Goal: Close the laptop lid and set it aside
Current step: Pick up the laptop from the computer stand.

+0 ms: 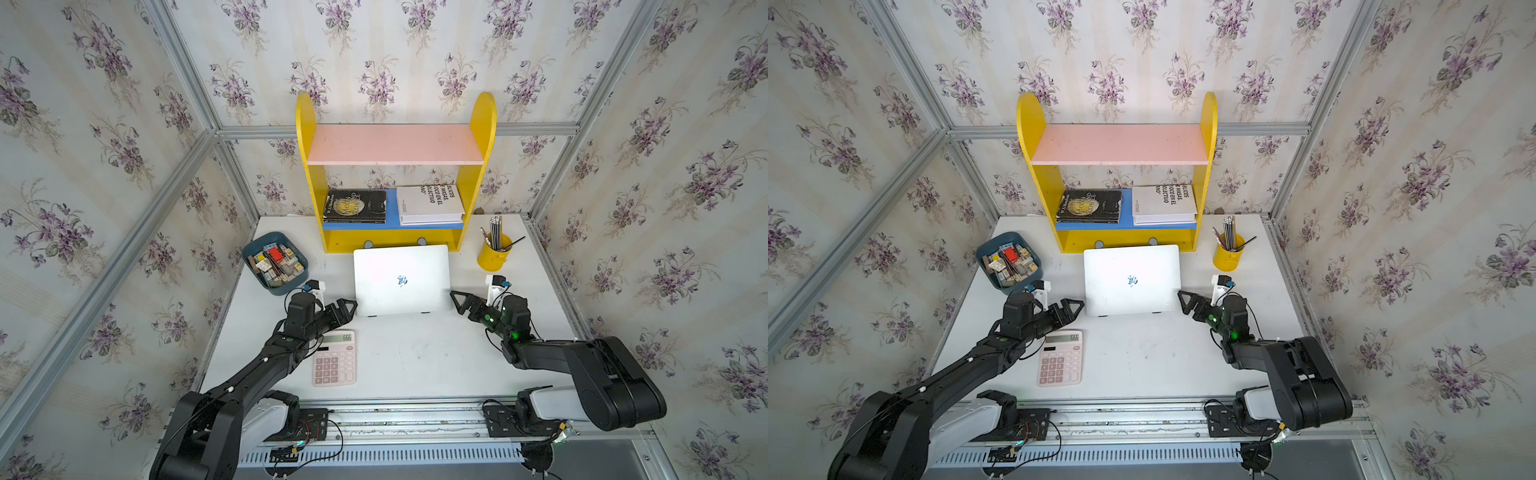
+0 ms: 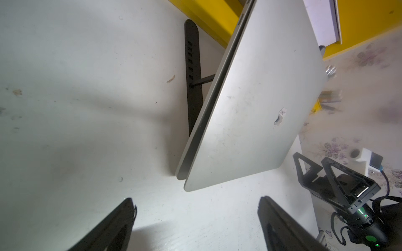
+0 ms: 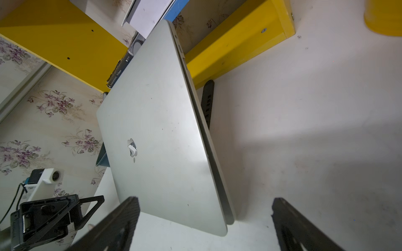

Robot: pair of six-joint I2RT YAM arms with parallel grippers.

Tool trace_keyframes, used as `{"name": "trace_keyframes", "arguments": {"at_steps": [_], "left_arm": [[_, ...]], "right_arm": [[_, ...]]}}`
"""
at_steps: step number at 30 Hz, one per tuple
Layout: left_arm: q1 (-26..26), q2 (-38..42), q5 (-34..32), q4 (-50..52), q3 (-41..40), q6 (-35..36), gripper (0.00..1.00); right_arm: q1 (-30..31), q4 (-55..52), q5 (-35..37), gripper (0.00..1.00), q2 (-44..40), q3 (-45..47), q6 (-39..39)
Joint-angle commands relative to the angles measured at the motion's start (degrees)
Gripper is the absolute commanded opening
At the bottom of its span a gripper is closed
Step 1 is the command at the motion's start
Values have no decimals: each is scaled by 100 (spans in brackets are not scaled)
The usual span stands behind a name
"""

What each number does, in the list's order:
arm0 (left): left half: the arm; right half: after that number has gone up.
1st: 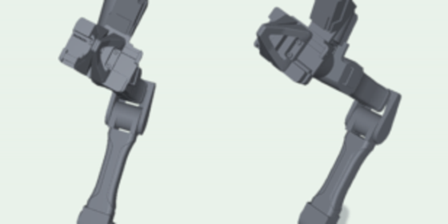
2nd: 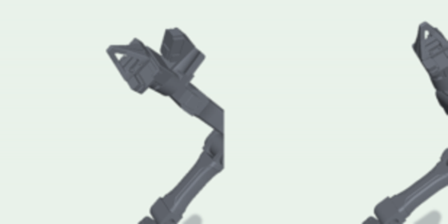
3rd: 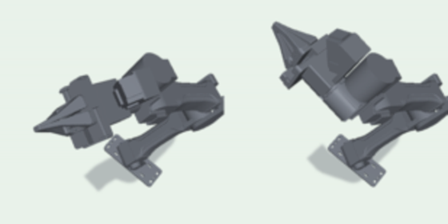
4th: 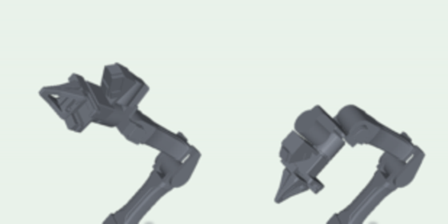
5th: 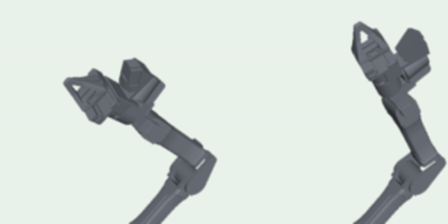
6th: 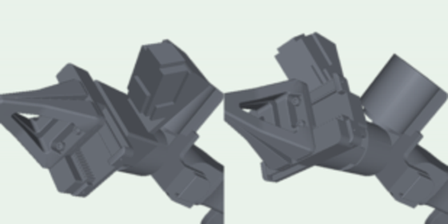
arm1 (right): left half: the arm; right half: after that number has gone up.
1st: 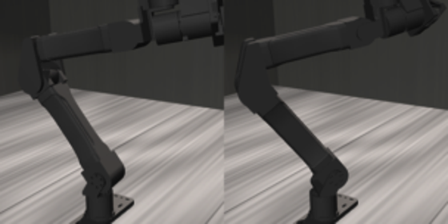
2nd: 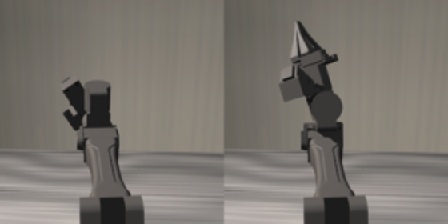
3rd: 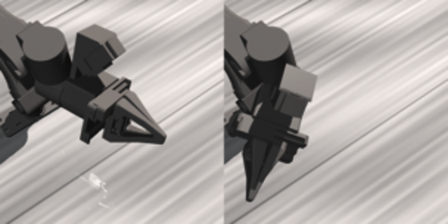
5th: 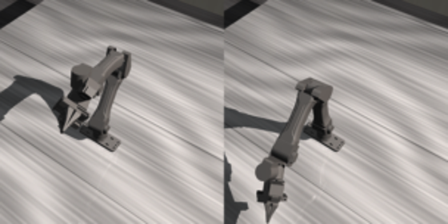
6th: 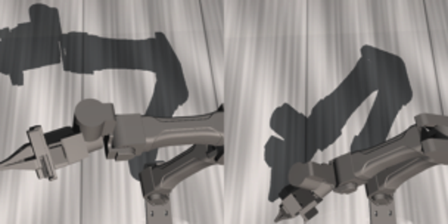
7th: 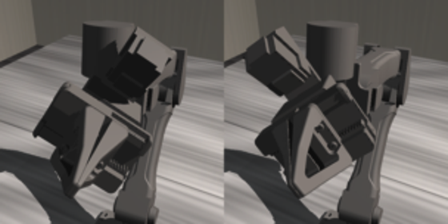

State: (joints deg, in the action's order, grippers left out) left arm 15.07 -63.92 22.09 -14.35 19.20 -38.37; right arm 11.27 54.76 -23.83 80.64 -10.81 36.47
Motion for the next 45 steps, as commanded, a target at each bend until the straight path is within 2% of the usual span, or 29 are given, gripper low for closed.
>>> {"name": "trace_keyframes", "arguments": {"at_steps": [1, 6, 14, 22, 33, 45], "left_arm": [[0, -289, 70, -686, -19, -91, 92], [13, -909, 216, -1293, -54, -199, 91], [13, -1873, 392, -2039, -66, -310, 90], [25, -2305, 520, -2368, -24, -357, 87], [64, -2507, 672, -2572, 39, -409, 78], [84, -2556, 777, -2714, 90, -519, 68]], "right_arm": [[-71, 787, -235, 98, 185, 109, 390], [-73, 1385, -441, 97, 677, 237, 663], [-79, 2980, -812, 93, 1865, 369, 1341], [-80, 4320, -1148, 91, 2910, 339, 1839], [-74, 4319, -1403, 85, 3000, 158, 1926], [-72, 4282, -1699, 73, 3054, -107, 2131]]}}
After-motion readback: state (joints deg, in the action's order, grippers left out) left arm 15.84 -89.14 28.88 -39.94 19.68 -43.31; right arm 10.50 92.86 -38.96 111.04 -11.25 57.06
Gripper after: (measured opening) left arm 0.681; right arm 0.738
